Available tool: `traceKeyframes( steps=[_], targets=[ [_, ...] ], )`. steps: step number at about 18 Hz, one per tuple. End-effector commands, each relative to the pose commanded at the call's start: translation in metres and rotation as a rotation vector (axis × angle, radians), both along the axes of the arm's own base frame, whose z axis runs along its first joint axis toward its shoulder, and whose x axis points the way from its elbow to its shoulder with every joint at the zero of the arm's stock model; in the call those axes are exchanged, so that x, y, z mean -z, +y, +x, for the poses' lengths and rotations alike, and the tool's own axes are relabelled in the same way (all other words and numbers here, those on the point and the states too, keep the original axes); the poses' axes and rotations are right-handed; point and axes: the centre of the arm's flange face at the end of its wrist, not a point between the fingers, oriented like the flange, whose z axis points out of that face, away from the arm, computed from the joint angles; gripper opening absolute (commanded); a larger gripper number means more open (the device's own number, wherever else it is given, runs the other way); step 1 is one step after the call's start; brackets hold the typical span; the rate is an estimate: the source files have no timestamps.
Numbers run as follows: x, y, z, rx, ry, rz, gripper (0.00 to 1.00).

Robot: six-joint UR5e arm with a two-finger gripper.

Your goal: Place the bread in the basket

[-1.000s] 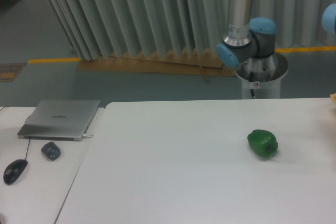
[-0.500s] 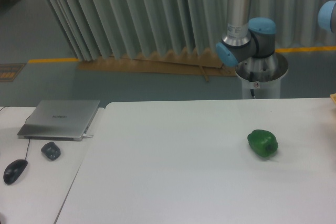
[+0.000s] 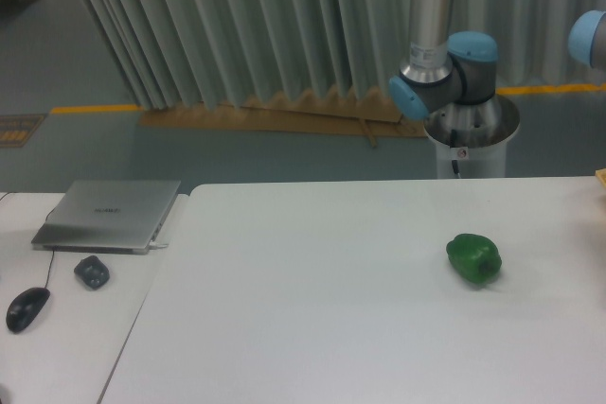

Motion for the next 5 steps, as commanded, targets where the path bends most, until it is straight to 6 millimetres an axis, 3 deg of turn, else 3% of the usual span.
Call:
traceKeyframes(
  steps=[5],
  targets=[
    [0.0007, -0.0016, -0.0006, -0.003, -0.001, 0.0, 1.0]
  ],
)
